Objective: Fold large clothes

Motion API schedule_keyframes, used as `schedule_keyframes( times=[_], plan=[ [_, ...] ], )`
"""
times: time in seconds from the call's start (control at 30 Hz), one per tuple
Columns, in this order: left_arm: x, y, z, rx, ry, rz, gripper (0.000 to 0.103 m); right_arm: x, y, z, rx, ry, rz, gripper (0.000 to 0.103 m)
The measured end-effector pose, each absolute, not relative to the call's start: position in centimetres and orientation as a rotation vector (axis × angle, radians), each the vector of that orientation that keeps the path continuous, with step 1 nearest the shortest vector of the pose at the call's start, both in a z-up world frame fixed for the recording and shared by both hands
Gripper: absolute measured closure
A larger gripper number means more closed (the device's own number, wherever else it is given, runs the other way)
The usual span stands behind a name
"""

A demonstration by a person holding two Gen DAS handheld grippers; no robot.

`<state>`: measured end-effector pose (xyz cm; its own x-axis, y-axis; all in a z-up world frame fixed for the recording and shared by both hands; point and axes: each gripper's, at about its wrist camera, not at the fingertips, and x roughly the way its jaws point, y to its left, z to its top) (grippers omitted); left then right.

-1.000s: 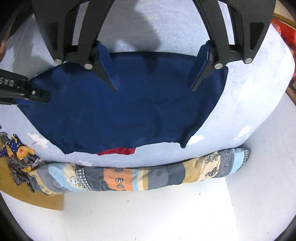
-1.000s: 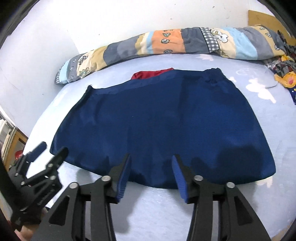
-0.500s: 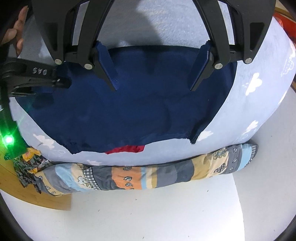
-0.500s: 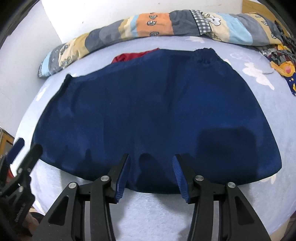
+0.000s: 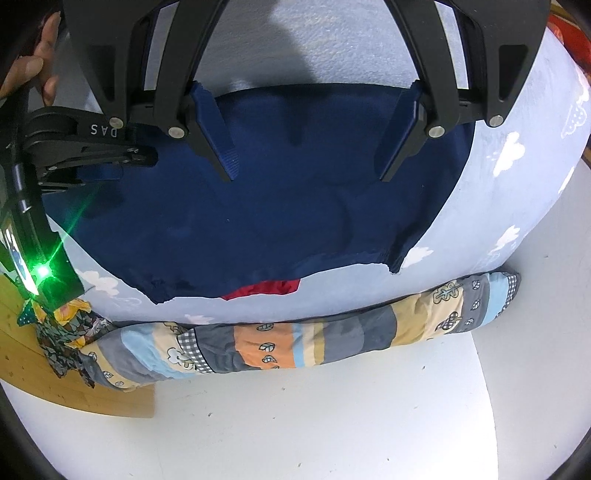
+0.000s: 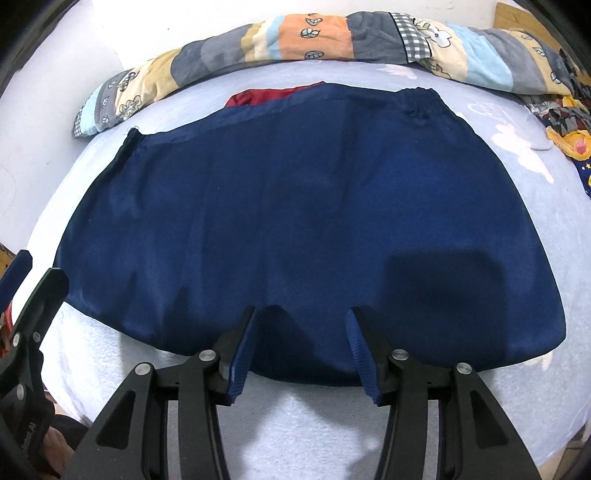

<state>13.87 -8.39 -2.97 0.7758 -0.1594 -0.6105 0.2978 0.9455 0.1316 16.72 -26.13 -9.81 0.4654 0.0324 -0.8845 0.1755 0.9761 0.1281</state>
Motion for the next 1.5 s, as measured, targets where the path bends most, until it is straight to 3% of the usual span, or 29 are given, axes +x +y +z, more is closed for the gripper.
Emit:
schedule_keyframes(
  times=[0.4, 0.67, 1.03, 1.23, 1.4, 1.5],
  plan=[
    [13.7, -8.7, -2.8, 0.236, 0.626, -0.254, 0.027, 17.1, -25.8, -10.5, 0.164, 1.129, -0.094, 0.05],
    [14.9, -8.6, -3.4, 0.196, 0.686, -0.264, 0.027, 15.6, -27.3, -8.4, 0.231, 1.041, -0.083, 0.05],
    [18.3, -9.5, -7.2, 0.093, 0.862, -0.242, 0.027, 12.1, -34.8, -7.1, 0.44, 0.966, -0.179, 0.05],
    [19.6, -13.1, -10.9, 0.245, 0.916, -0.211, 0.026, 11.7, -35.2, -6.9, 0.462, 0.961, -0.169, 0.05],
    [19.4, -12.8, -10.7, 0.203, 0.906, -0.208, 0.027, 10.6, -36.6, -6.6, 0.498, 0.931, -0.178, 0.05],
    [18.6, -12.1, -8.5, 0.151, 0.804, -0.218, 0.027, 8.8, -38.8, -6.9, 0.612, 0.895, -0.193, 0.05]
  ],
)
